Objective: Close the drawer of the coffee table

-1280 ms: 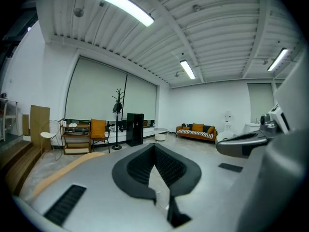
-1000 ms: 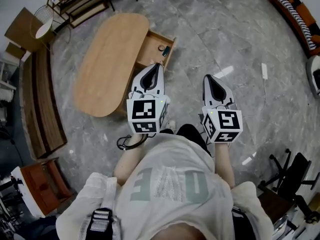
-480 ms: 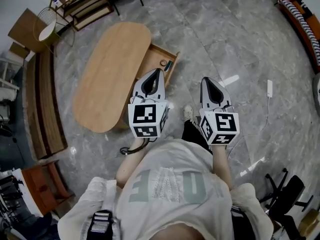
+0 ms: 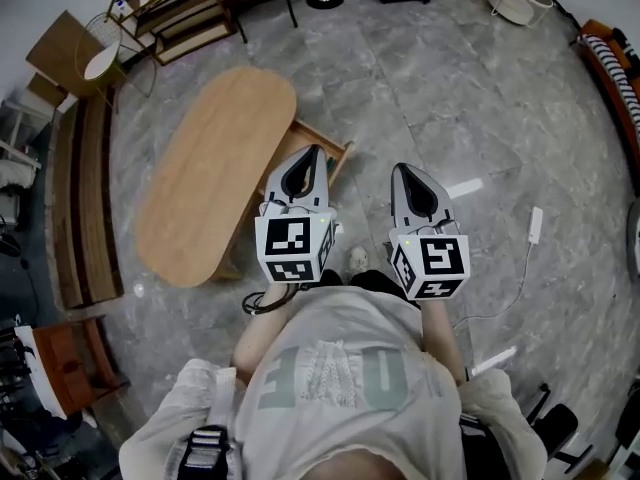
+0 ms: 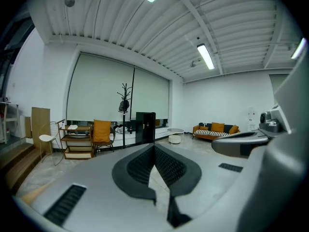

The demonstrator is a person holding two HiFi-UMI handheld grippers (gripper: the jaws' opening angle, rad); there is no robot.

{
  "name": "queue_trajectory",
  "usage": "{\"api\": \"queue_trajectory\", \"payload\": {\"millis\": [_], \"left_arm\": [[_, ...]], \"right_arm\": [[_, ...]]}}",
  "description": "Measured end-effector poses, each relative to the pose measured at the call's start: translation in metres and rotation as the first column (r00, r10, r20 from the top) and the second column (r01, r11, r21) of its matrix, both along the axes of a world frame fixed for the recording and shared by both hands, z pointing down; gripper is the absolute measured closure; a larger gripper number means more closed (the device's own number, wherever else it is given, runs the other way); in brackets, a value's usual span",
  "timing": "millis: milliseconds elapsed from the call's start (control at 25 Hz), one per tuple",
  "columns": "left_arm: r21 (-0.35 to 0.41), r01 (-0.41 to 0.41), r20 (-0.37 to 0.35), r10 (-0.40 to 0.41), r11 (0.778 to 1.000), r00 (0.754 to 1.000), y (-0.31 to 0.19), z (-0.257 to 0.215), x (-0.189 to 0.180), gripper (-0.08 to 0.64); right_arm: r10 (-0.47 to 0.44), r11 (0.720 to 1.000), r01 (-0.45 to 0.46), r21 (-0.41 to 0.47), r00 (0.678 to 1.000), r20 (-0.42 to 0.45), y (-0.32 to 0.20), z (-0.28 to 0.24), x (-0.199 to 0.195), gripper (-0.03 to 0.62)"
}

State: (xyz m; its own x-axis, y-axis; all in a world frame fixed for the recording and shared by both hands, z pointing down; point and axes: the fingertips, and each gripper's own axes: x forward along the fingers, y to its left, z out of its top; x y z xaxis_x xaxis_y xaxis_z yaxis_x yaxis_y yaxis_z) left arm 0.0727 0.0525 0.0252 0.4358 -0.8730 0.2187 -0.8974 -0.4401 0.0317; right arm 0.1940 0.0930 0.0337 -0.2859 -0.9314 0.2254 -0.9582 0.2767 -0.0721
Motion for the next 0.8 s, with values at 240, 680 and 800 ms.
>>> {"api": "queue_trajectory", "payload": {"millis": [240, 680, 800], "left_arm": [[-0.015, 0.028, 0.009, -0.027, 1.000, 1.000, -0.036, 0.001, 0.012, 0.552], [0.008, -0.009, 0.030, 0.009, 1.000, 1.000, -0.088, 0.000, 0.013, 0.552], [0.013, -0.013, 0.022, 0.012, 1.000, 1.000, -0.095, 0.002, 0.011, 0.552]], "right_arm": [[-0.056, 0.998, 0.056, -0.001, 0.998, -0.038, -0.040, -0.005, 0.004, 0.587], [-0.033, 0.999, 0.034, 0.019, 0.999, -0.033, -0.088, -0.005, -0.003, 0.587], [-0.027, 0.999, 0.028, 0.022, 0.999, -0.041, -0.096, -0.003, -0.004, 0.588]]}}
